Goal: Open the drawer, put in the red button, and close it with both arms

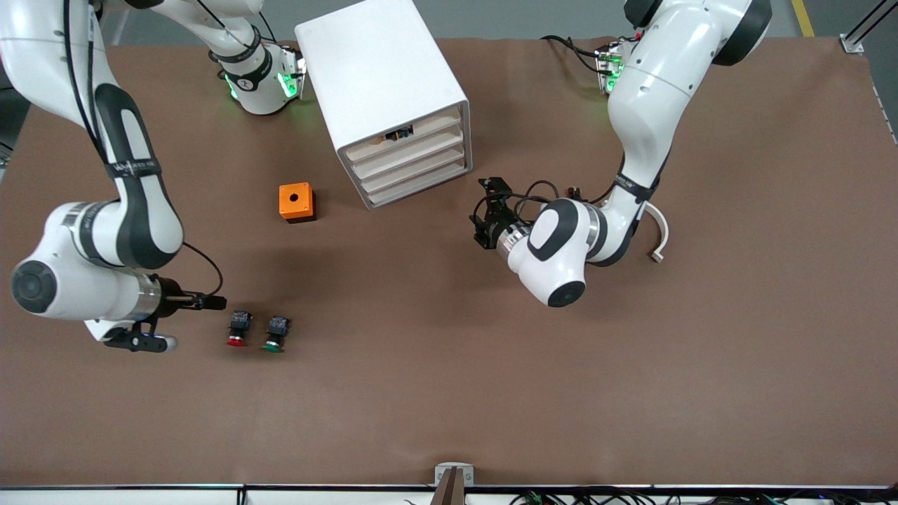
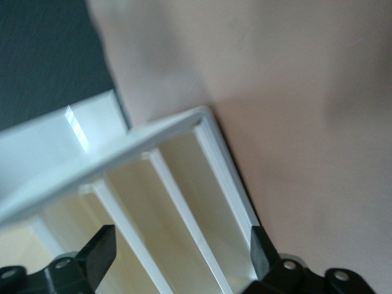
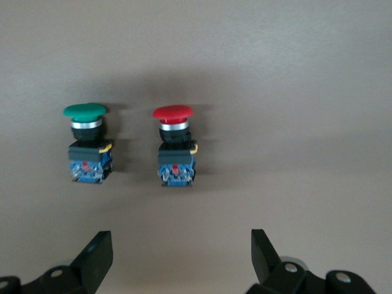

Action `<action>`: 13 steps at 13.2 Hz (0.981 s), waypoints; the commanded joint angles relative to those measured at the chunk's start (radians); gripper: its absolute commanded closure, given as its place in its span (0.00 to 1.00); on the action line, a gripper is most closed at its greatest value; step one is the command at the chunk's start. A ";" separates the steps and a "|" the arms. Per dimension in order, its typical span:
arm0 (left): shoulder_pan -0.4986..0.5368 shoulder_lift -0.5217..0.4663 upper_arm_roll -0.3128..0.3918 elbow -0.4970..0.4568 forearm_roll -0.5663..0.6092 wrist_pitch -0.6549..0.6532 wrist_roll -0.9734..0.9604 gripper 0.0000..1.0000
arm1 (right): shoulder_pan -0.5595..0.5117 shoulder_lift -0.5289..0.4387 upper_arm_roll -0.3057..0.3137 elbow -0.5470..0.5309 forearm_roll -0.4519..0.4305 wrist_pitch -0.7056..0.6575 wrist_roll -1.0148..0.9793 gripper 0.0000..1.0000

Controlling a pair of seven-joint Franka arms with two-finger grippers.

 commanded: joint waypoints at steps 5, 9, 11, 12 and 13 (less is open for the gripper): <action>-0.110 0.038 0.005 0.026 -0.173 0.019 -0.438 0.13 | 0.020 0.119 0.009 0.022 0.055 0.109 0.011 0.00; -0.148 0.049 0.005 0.024 -0.248 0.013 -0.522 0.35 | 0.010 0.157 0.009 0.022 0.055 0.159 0.001 0.00; -0.170 0.049 0.004 0.024 -0.251 0.011 -0.545 0.38 | 0.013 0.159 0.009 0.022 0.055 0.162 0.001 0.01; -0.170 0.050 0.004 0.024 -0.262 0.011 -0.545 0.43 | 0.010 0.161 0.009 0.022 0.055 0.164 0.001 0.04; -0.171 0.053 0.004 0.023 -0.268 0.011 -0.545 0.49 | 0.010 0.162 0.009 0.022 0.055 0.164 0.000 0.09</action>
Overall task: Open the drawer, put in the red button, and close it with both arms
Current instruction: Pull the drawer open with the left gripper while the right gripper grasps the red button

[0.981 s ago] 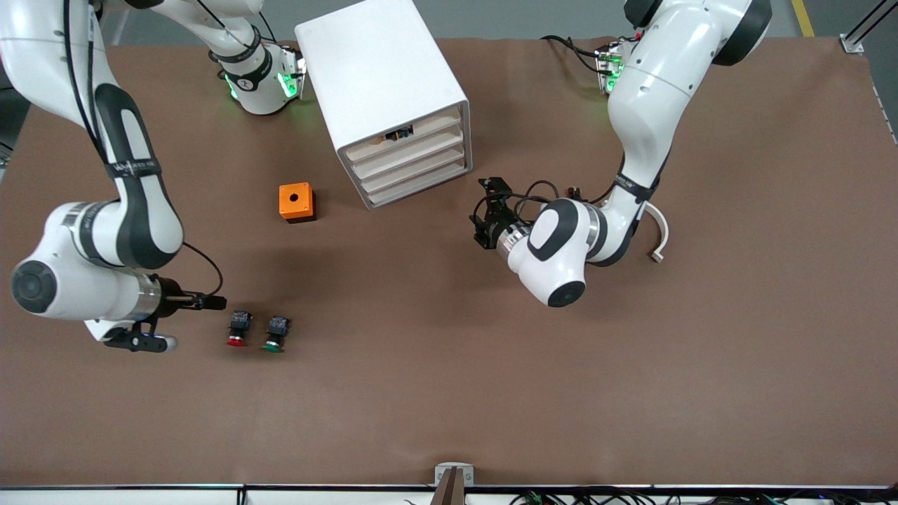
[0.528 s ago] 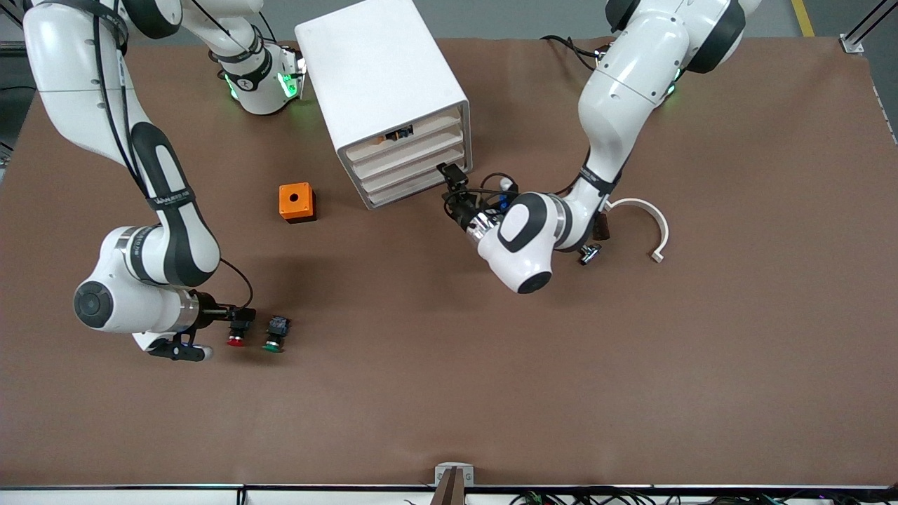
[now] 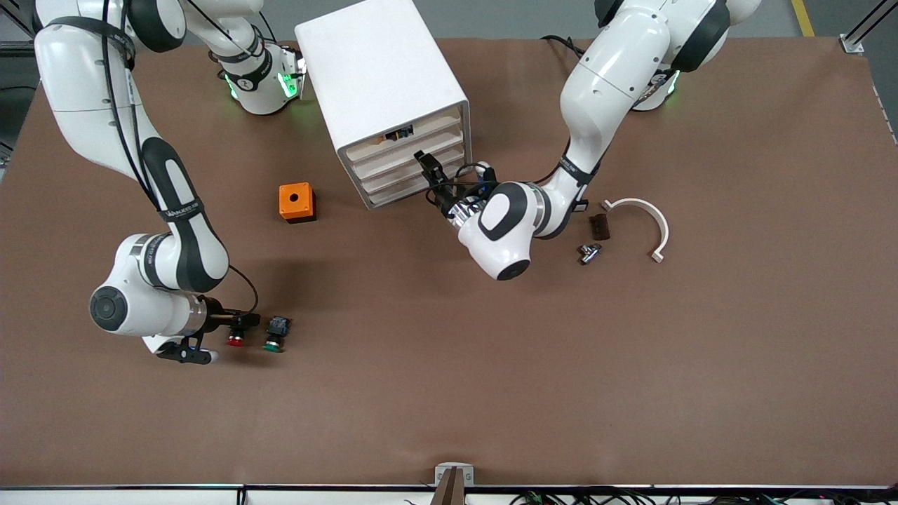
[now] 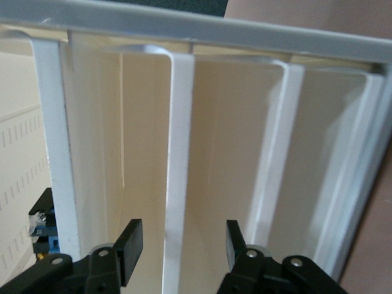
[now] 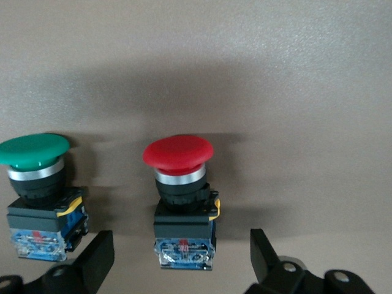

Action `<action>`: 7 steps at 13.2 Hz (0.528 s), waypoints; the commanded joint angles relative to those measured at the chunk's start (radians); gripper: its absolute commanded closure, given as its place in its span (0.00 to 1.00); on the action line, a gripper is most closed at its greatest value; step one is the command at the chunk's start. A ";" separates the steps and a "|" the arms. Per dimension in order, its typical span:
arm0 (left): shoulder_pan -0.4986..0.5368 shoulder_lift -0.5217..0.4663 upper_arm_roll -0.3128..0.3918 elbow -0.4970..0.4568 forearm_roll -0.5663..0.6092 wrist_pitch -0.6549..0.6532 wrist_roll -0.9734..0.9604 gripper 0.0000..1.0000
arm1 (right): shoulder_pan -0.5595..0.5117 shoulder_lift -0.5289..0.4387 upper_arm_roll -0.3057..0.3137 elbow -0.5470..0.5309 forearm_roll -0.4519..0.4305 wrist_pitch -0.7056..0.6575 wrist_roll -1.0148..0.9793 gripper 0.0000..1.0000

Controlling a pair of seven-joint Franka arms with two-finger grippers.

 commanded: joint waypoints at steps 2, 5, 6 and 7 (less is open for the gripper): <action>-0.010 0.015 0.003 0.017 -0.030 -0.010 -0.020 0.64 | -0.006 0.010 0.004 0.019 0.019 -0.004 -0.003 0.19; -0.019 0.017 0.003 0.019 -0.030 -0.010 -0.015 0.97 | -0.011 0.010 0.004 0.022 0.016 -0.005 -0.013 0.56; -0.013 0.015 0.005 0.019 -0.028 -0.010 -0.012 0.99 | -0.013 0.015 0.004 0.023 0.018 -0.005 -0.022 0.67; -0.010 0.015 0.005 0.020 -0.028 -0.010 -0.008 0.99 | -0.014 0.015 0.002 0.025 0.018 -0.005 -0.026 0.77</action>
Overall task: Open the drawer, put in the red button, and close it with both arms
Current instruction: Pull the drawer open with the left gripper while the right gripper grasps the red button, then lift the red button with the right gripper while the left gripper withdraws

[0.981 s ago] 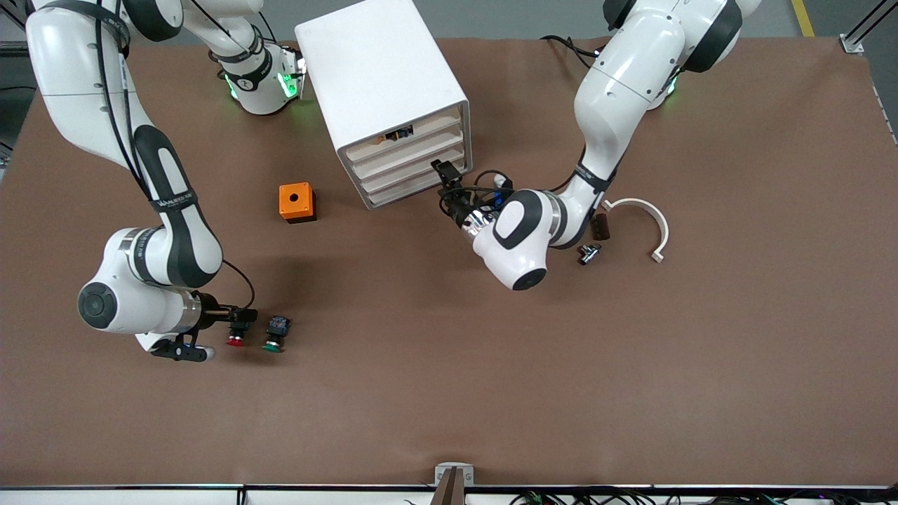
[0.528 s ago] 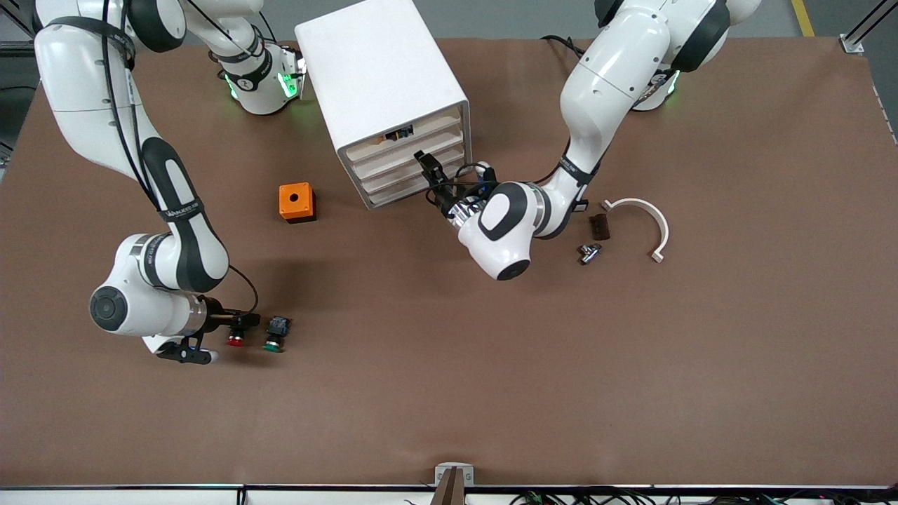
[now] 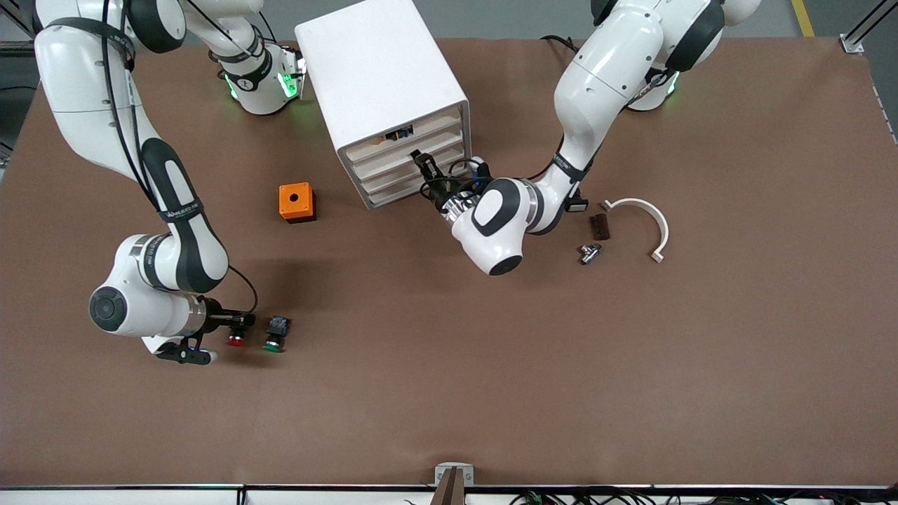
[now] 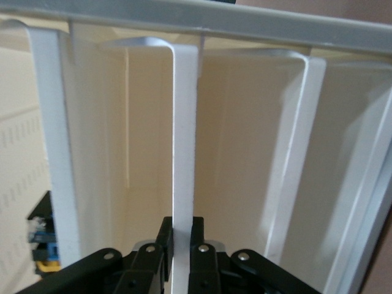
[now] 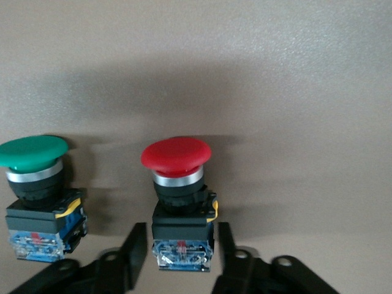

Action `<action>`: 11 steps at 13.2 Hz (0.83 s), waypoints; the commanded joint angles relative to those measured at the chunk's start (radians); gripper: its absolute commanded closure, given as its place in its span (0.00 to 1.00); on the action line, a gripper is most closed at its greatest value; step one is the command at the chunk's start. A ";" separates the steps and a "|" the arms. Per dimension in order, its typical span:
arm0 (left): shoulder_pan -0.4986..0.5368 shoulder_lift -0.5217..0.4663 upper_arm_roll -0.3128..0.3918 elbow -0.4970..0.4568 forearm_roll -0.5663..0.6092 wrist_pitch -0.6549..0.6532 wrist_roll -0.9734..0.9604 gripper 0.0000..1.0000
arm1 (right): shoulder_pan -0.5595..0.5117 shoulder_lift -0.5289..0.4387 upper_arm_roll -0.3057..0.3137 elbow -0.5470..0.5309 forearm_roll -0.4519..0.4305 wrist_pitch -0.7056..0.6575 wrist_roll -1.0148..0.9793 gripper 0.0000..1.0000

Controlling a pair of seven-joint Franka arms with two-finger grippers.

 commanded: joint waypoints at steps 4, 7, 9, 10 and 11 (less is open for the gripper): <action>0.083 0.012 0.016 0.067 -0.010 0.001 0.051 0.99 | -0.008 0.005 0.004 0.045 0.021 -0.016 -0.016 0.97; 0.166 0.013 0.016 0.100 -0.010 0.001 0.174 0.99 | -0.008 -0.035 0.003 0.076 0.022 -0.123 -0.014 0.99; 0.210 0.013 0.016 0.107 -0.010 0.007 0.240 0.97 | -0.007 -0.083 0.003 0.104 0.022 -0.220 0.004 1.00; 0.213 0.027 0.016 0.107 -0.010 0.021 0.274 0.95 | -0.002 -0.113 0.003 0.110 0.021 -0.258 0.061 1.00; 0.214 0.032 0.016 0.107 -0.010 0.036 0.289 0.94 | 0.002 -0.141 0.004 0.110 0.021 -0.300 0.120 1.00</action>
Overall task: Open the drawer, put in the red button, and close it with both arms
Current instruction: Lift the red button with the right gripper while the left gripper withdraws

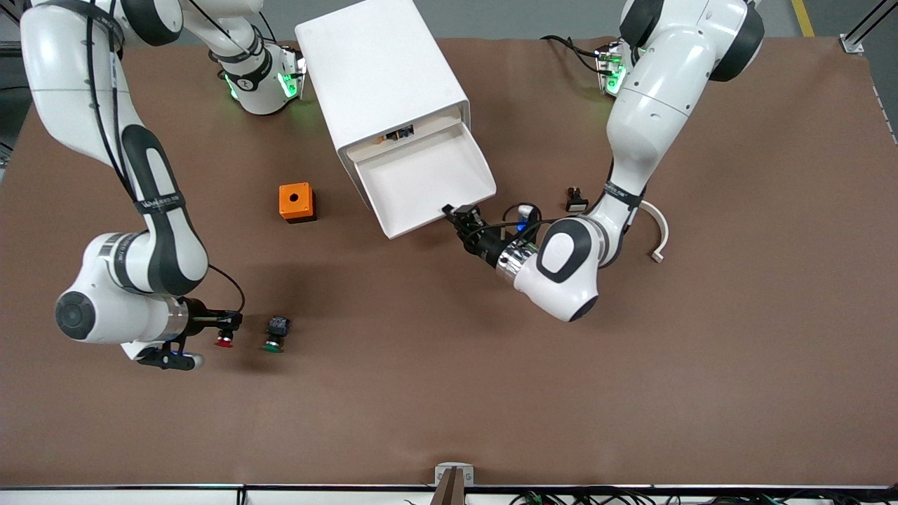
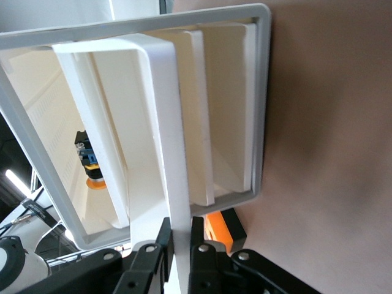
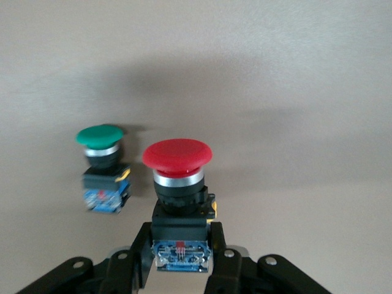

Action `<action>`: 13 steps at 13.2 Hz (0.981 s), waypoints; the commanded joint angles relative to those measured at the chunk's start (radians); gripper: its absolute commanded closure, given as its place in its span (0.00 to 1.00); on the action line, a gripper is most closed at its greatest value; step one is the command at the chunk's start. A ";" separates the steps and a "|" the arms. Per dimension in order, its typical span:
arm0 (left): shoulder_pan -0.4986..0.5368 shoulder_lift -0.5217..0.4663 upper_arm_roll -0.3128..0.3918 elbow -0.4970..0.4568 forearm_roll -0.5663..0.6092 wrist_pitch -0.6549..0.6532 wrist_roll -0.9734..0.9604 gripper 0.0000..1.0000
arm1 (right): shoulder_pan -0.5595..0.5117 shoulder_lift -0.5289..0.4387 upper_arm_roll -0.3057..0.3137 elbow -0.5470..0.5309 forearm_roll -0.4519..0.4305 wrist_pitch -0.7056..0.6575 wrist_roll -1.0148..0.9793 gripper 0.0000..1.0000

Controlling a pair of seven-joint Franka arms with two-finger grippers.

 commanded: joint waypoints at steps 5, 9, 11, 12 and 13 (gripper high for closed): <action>0.028 0.013 -0.011 0.041 -0.007 0.007 0.068 0.01 | 0.031 -0.182 0.017 -0.015 0.103 -0.263 0.319 1.00; 0.113 -0.023 -0.006 0.045 0.001 -0.018 0.076 0.01 | 0.083 -0.257 0.063 -0.023 0.105 -0.324 0.575 1.00; 0.178 -0.042 -0.015 0.071 0.092 -0.059 0.083 0.01 | 0.089 -0.290 0.124 -0.026 0.105 -0.333 0.753 1.00; 0.198 -0.054 -0.015 0.091 0.147 -0.073 0.083 0.01 | 0.089 -0.301 0.162 -0.027 0.105 -0.333 0.828 1.00; 0.215 -0.074 -0.017 0.096 0.197 -0.088 0.086 0.01 | 0.089 -0.307 0.201 -0.029 0.105 -0.332 0.902 0.99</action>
